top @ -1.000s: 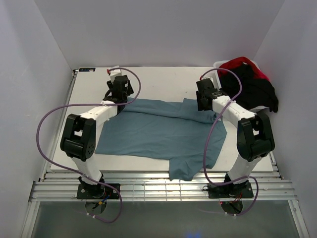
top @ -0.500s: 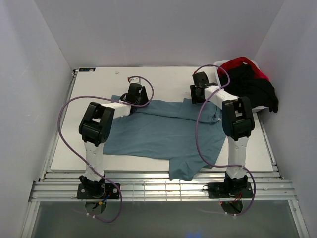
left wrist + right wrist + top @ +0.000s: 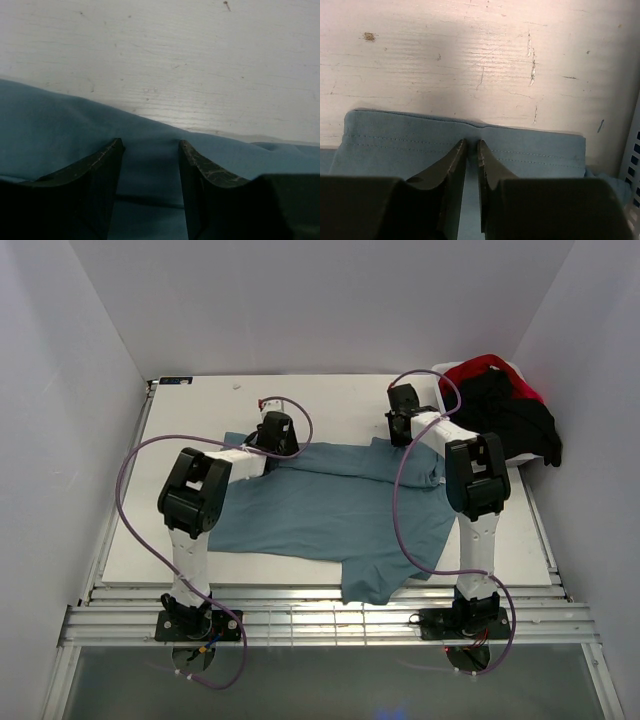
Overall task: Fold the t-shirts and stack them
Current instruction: Fold the flattened tshirt in 1/3 of the way
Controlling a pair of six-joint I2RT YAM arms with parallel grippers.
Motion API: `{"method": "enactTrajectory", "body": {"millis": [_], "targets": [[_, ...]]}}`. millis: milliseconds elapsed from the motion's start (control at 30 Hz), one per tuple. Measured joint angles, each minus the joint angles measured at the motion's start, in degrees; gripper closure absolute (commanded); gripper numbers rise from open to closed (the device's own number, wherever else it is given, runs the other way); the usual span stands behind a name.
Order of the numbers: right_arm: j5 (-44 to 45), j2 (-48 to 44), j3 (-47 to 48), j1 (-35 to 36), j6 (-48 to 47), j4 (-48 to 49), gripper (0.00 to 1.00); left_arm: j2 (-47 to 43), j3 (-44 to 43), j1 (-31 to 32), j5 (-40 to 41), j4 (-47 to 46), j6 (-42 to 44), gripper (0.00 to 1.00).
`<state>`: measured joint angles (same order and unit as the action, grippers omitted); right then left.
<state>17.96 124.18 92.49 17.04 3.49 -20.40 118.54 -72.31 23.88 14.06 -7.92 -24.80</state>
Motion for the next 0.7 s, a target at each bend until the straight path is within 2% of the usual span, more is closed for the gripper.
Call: {"method": "enactTrajectory", "body": {"millis": [200, 400, 533, 700], "targets": [[0.02, 0.00, 0.00, -0.11, -0.37, 0.02, 0.88, -1.97, 1.79, 0.02, 4.42, 1.66, 0.50, 0.40], [0.07, -0.13, -0.46, -0.13, -0.59, 1.09, 0.90, -2.29, -0.35, 0.87, 3.65, 2.14, 0.33, 0.39], [0.07, -2.23, -3.21, -0.13, -0.61, 2.51, 0.90, -2.43, -5.88, 4.44, 1.40, 1.92, 0.33, 0.38], [-0.11, -9.70, -9.09, -0.11, -0.59, 3.76, 0.91, -3.69, -9.60, 9.88, -1.66, 0.24, -0.15, 0.38]]}}
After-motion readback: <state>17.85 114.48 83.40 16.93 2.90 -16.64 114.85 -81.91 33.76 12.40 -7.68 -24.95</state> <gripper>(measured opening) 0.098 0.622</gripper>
